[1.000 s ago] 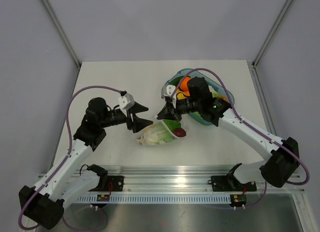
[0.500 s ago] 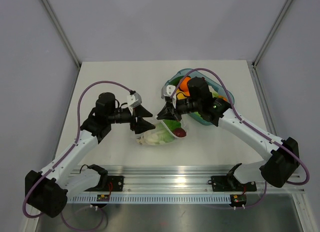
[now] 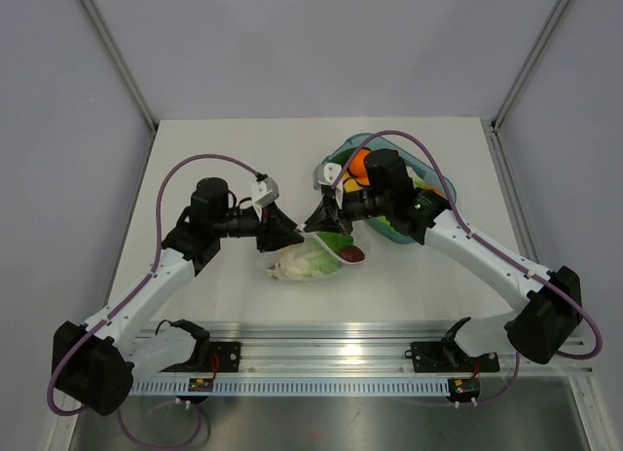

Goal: Place the food in the zip-top bag and seal the zipper
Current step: Zip the zipper food storage bag at the center of the board.

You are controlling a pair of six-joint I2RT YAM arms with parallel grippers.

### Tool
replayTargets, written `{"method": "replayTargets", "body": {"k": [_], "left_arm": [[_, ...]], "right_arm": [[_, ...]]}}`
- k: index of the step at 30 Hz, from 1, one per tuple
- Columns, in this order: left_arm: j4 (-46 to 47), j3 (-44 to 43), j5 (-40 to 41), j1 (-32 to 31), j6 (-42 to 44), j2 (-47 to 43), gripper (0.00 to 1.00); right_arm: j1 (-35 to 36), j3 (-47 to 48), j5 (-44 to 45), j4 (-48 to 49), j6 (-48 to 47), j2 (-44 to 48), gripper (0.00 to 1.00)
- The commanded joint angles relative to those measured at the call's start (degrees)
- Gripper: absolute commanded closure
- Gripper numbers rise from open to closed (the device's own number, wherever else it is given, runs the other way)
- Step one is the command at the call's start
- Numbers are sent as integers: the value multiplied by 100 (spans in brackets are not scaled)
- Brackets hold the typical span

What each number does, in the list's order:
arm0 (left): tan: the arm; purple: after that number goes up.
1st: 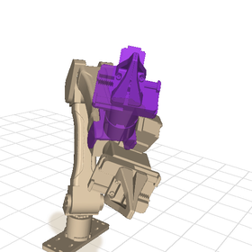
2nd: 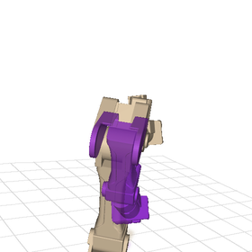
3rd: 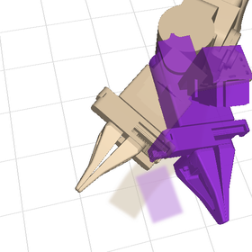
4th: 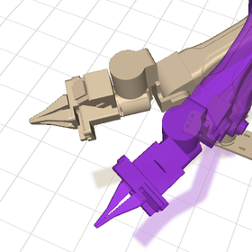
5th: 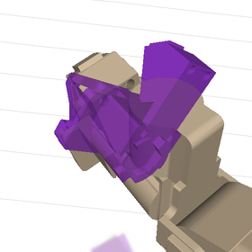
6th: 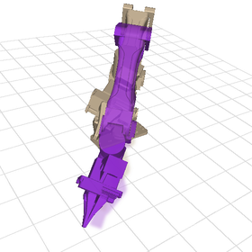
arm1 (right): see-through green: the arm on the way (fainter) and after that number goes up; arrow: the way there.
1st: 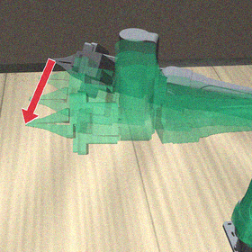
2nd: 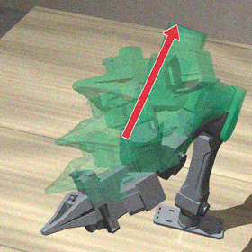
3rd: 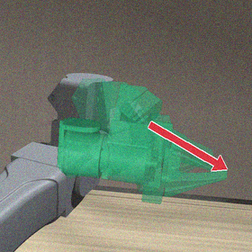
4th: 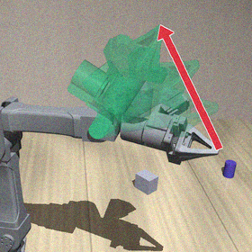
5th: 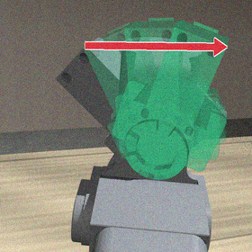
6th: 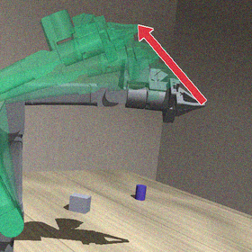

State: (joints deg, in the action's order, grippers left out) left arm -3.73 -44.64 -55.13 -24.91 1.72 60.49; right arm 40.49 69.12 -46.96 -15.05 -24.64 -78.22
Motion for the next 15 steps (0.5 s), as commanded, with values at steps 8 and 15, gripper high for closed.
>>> {"method": "replayTargets", "body": {"k": [8, 15], "left_arm": [[575, -264, -147, -23, -302, 42, 50], [478, -273, -252, -23, -242, 86, 61]], "right_arm": [[-24, 295, -217, 257, 126, -80, 100], [-24, 313, -252, 371, 197, -97, 100]]}}
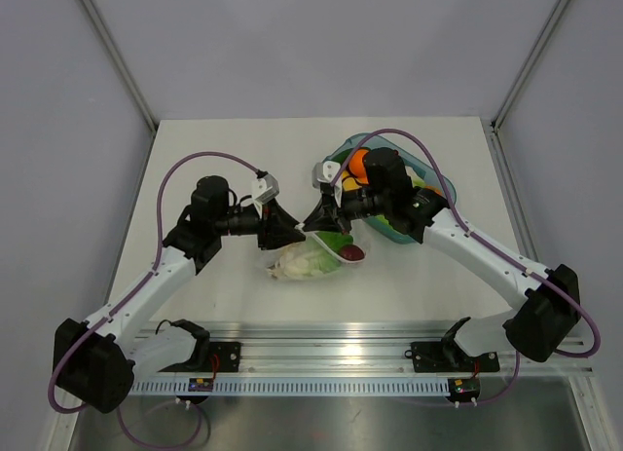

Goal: Place the food in the zip-top bag and seal the zipper
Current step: Zip the zipper food storage bag at the center of the board.

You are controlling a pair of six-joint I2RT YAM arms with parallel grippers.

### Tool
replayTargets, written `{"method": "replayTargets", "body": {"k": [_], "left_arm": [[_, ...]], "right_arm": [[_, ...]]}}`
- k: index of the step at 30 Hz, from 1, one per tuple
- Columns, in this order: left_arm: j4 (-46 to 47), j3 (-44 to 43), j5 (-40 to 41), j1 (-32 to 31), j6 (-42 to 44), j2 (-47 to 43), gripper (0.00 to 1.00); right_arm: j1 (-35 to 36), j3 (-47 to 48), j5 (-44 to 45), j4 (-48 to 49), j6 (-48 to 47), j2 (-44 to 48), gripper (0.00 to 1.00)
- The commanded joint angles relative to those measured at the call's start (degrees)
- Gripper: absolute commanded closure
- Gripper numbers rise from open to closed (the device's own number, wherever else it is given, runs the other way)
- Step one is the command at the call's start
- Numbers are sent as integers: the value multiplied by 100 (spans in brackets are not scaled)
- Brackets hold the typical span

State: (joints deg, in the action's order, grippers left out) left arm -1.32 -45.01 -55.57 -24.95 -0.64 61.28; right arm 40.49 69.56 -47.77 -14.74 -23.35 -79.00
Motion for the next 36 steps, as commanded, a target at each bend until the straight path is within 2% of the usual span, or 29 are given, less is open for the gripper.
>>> {"method": "replayTargets", "body": {"k": [1, 2, 3, 10, 14, 18, 23, 30, 32, 36], "left_arm": [[229, -236, -200, -19, -6, 7, 66], [220, -227, -226, -19, 12, 7, 78], [194, -244, -235, -19, 29, 16, 100], [316, -70, -16, -27, 29, -299, 100], [615, 107, 55, -19, -6, -502, 100], [572, 107, 46, -19, -23, -485, 100], [572, 133, 46, -19, -15, -468, 100], [545, 98, 82, -19, -15, -406, 100], [537, 98, 55, -19, -15, -406, 100], [510, 107, 73, -19, -6, -380, 100]], "right_arm": [[-24, 269, -163, 358, 85, -19, 100], [-24, 269, -163, 367, 85, -19, 100], [-24, 251, -154, 376, 85, -19, 100], [-24, 128, 22, 551, 138, 51, 100], [-24, 180, 31, 569, 173, -36, 62], [-24, 356, -110, 359, 156, -220, 56], [-24, 383, -136, 358, 182, -291, 54], [-24, 400, -426, 332, 226, -203, 62], [-24, 392, -426, 314, 226, -160, 67], [-24, 392, -435, 244, 200, -168, 71]]}}
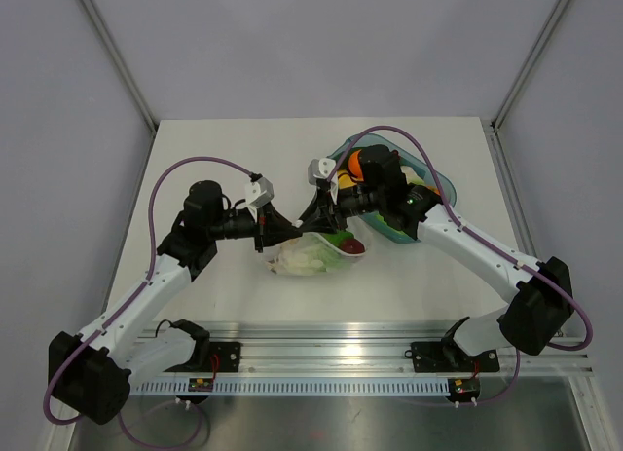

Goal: Place the food in the zip-top bag and seal the zipper
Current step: Zip the zipper food storage bag at the center of the board.

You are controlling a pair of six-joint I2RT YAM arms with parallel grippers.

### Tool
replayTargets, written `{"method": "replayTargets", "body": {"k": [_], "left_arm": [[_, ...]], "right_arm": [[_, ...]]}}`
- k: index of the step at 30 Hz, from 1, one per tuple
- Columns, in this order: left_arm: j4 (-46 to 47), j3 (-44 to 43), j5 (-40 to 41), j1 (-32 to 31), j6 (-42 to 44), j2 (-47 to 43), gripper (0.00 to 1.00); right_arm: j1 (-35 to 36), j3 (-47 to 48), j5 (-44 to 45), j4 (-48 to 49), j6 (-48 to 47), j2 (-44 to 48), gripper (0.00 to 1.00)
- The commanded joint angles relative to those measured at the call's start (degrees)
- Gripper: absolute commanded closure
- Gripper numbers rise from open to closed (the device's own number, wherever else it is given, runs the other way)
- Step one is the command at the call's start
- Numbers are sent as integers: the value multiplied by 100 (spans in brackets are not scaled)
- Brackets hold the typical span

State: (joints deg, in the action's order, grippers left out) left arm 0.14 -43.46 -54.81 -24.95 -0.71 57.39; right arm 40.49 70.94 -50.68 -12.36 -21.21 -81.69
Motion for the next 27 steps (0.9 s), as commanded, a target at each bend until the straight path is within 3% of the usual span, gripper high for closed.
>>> {"method": "replayTargets", "body": {"k": [1, 8, 15, 27], "left_arm": [[364, -57, 5, -19, 1, 18, 100], [311, -75, -4, -27, 27, 27, 100], [293, -75, -21, -19, 27, 62, 100], [285, -75, -30, -19, 36, 89, 100]], "right_arm": [[-24, 254, -153, 6, -6, 92, 70], [-15, 245, -206, 49, 21, 109, 57], [-15, 254, -267, 76, 38, 136, 52], [-15, 219, -206, 331, 144, 92, 55]]}}
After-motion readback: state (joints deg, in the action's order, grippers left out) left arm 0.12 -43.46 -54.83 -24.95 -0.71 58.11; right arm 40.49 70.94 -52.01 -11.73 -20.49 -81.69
